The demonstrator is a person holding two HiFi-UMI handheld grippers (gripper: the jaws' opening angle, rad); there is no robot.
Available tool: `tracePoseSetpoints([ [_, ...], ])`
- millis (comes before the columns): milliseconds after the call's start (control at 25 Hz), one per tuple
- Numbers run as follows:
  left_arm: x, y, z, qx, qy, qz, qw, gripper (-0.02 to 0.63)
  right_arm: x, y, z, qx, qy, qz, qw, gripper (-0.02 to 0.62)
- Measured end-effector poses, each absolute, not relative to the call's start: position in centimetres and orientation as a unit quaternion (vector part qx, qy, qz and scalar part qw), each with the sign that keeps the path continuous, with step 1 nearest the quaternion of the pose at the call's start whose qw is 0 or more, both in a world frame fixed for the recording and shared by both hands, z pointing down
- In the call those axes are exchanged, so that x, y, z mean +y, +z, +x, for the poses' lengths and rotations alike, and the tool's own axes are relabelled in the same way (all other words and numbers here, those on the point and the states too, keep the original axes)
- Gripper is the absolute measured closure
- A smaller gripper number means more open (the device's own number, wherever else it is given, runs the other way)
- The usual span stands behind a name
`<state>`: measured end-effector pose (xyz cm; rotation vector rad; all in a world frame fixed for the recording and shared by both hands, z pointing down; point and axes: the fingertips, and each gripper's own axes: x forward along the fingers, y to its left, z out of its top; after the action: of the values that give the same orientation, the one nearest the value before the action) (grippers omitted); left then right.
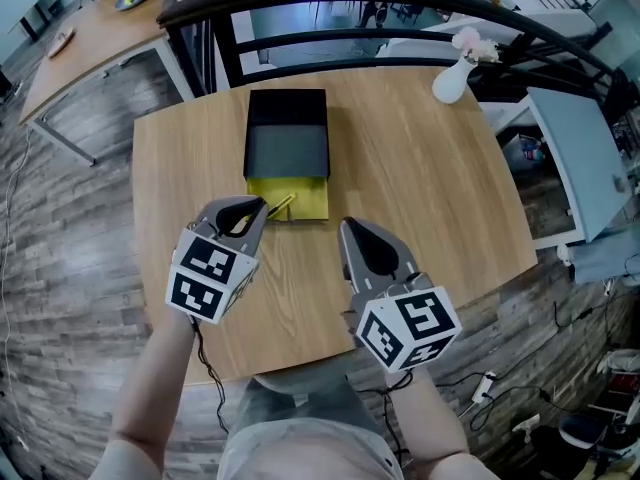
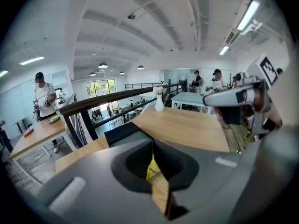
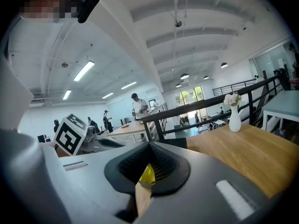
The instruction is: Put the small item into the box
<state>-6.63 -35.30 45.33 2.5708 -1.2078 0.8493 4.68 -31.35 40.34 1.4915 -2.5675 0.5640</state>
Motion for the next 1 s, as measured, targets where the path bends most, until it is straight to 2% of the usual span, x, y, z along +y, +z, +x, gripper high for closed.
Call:
tracePoseSetpoints([
  [400,-28.5,33.8,-8.1,-0.438,0.182,0.879,0.057,0.603,-26.3,30.9,4.9,-0.864,0.115,0.488,0.036,0.595],
  [640,-24.6,25.6,-10.2,-0.495,0.087,0.865,0.005,0.603,-23.4,26.7,4.8,-0.875,0.076,0.477,0.028,0.595],
  [1000,-19.9,23.7,-10.4,-0.508,0.067,0.859,-0.009,0.603,-19.3,23.7,3.9,-0.892,0.050,0.449,0.023,0.595],
])
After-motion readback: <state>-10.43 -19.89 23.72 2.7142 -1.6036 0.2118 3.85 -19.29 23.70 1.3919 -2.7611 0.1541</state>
